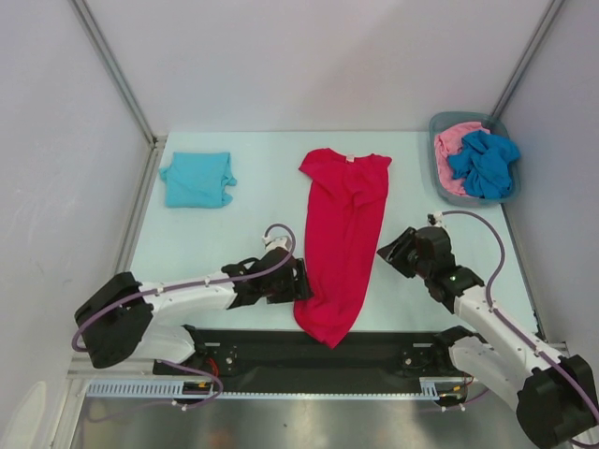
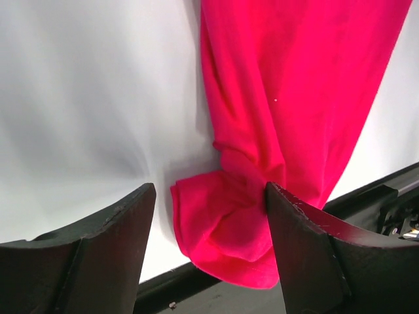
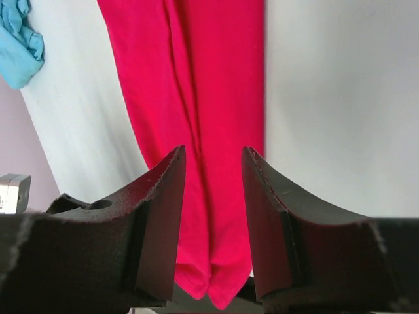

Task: Fold and stack the t-shirts
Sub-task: Fold the tshirt

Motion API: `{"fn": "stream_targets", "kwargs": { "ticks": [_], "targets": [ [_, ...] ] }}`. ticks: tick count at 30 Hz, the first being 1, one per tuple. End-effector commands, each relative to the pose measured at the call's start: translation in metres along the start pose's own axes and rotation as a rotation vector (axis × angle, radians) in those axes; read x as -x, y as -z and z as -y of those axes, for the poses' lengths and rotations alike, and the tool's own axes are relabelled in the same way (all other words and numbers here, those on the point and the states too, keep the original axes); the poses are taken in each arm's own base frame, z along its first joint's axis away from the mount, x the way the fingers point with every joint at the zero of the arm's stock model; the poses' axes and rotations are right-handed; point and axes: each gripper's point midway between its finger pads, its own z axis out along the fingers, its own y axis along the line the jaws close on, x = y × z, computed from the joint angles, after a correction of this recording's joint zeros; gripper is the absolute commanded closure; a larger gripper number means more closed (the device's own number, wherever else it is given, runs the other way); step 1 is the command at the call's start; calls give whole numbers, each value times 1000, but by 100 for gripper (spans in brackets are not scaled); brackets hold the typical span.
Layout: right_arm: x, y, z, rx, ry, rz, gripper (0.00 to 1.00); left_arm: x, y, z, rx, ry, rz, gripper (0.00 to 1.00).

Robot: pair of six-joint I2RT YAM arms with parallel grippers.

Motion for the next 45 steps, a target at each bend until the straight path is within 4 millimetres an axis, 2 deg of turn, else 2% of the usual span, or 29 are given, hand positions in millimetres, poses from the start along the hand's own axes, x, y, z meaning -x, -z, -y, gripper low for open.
{"fn": "stream_targets", "kwargs": {
  "ticks": [1,4,5,10,14,19,24,31,39,45],
  "targets": [
    [-13,2,-4,35,-49,-49,56,13,-1,10,-47,-18,15,27],
    [-30,-2,-7,47,-70,-101,56,16,-3,17,-65,-21,-24,27],
    [-45,0,-13,58,-43,-134,56,20,-3,23,-76,-31,-23,27],
    [-75,-5,-11,38,-2,-161,56,22,-6,29,-85,-38,-44,27],
    [-100,-3,11,-10,4,-195,57,23,-8,26,-96,-29,-57,27],
    [-112,10,23,-28,0,-217,56,25,-8,20,-98,-17,-59,27],
    [-121,17,33,-48,-8,-240,56,30,-7,25,-113,-18,-58,28],
    [-131,20,31,-48,-25,-261,57,30,-8,30,-125,-17,-72,28],
    [-164,25,36,-51,-4,-317,57,30,-7,43,-160,-29,-106,28],
    [-168,23,43,-57,-10,-316,57,12,-13,33,-177,1,-145,41]
  ]
}}
